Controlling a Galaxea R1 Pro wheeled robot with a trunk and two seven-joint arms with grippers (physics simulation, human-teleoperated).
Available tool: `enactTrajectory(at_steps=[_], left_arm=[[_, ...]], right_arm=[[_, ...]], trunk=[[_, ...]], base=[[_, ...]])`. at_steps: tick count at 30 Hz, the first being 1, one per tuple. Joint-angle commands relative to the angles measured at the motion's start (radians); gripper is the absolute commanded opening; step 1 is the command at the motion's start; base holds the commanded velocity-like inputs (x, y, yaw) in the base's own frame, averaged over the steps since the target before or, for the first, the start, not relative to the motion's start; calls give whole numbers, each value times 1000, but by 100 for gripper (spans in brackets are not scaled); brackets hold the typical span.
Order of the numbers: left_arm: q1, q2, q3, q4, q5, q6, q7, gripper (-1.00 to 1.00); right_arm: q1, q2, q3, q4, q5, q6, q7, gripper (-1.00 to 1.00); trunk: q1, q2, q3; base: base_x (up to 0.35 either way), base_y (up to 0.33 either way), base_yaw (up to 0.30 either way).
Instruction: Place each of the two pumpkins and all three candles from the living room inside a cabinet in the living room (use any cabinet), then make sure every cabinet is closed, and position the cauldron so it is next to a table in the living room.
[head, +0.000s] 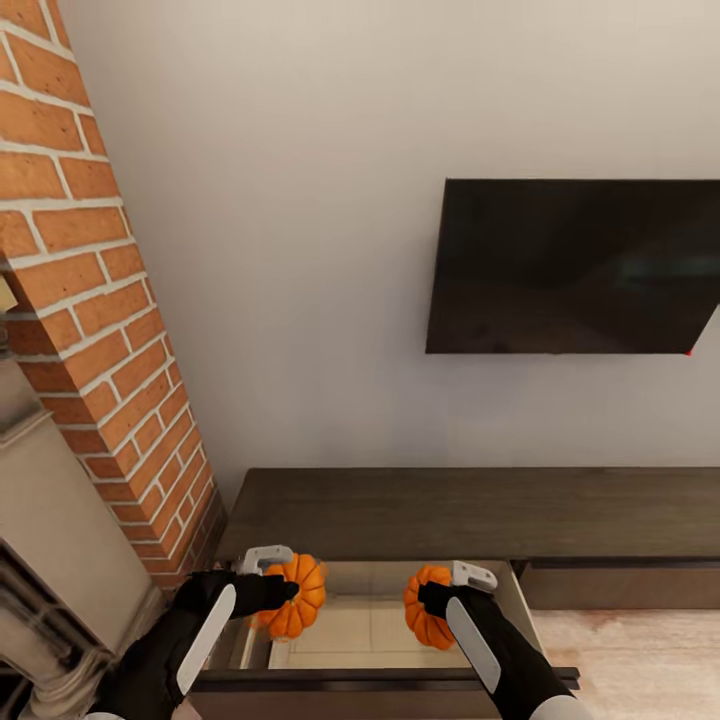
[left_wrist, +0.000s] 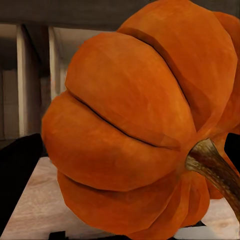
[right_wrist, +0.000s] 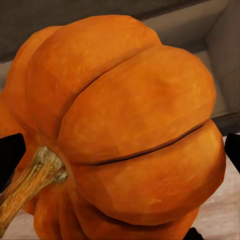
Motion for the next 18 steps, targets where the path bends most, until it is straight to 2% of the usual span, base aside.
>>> enactTrajectory(at_steps=[1, 3, 6, 13, 18], left_arm=[[-8, -14, -2, -3, -11, 4, 4, -100], [-25, -33, -1, 0, -13, 5, 5, -100], [-33, -43, -1, 3, -13, 5, 6, -100], [-46, -41, 8, -2, -10, -4, 5, -100], [-46, -41, 12, 27, -2, -73, 5, -100]], right_arm=[[-1, 0, 4, -2, -9, 2, -12, -100], [-1, -1, 4, -1, -7, 1, -13, -100], [-1, -2, 3, -1, -7, 1, -14, -100], [-1, -3, 3, -1, -10, 2, -9, -100], [-1, -3, 3, -2, -8, 3, -7, -100]], trunk=[[-4, 6, 2], [-8, 13, 5], [-8, 13, 5], [-8, 13, 5], [-8, 13, 5]], base=[[0, 0, 0], [0, 0, 0], [0, 0, 0], [0, 0, 0], [0, 0, 0]])
